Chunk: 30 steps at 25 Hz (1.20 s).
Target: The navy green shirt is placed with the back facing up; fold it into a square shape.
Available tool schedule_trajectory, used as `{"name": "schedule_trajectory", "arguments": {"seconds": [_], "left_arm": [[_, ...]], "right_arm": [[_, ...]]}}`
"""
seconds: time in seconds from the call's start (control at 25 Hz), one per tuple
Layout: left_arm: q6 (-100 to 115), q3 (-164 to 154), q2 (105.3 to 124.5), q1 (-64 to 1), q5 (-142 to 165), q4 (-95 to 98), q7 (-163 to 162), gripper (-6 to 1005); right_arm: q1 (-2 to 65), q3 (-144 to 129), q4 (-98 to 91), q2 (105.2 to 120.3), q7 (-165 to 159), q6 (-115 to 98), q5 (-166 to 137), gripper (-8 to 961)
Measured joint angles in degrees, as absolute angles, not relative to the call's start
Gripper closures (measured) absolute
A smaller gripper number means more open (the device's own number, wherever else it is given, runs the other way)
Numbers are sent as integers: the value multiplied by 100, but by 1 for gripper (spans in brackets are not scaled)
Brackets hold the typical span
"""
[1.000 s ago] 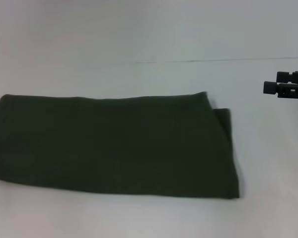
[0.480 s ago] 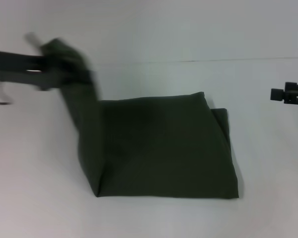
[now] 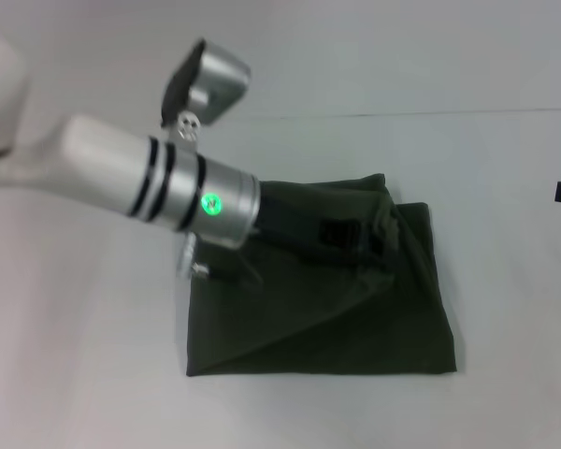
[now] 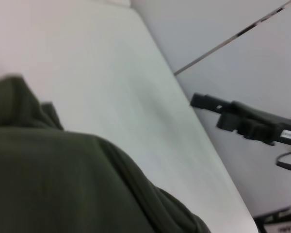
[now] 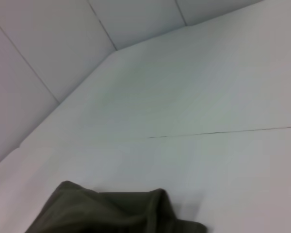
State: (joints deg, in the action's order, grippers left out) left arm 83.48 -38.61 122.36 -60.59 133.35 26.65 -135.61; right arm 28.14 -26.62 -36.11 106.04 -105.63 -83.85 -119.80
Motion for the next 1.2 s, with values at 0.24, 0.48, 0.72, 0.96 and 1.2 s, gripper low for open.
{"name": "schedule_trajectory", "arguments": {"seconds": [0.24,0.48,0.72,0.96,1.2], "left_arm": [[7980,-3834,12336,-5822,12622,2220,-13609,832],[9463,-3669,12027,-5329,11228,2983,-13657,607],[9863,-3646,11735,-4508,10530,3104,-12239,466],[10014,-3691,11753,-4281,10526,3110,-11407,357],[10172,-3762,11712,-4222,10624,3159,-10438,76]], "right_arm": [[2874,-2700,-3589,10574,-10592,-8359,-11980,11],[2967,-2709,-3569,10555,-10761,-8381,-11977,11],[3264,-2817,-3445,10428,-11924,-8580,-11974,11],[3615,-3239,-3186,10260,-12978,-8833,-12056,11],[4123,-3761,-2966,10165,-13975,-9012,-12513,11]]}}
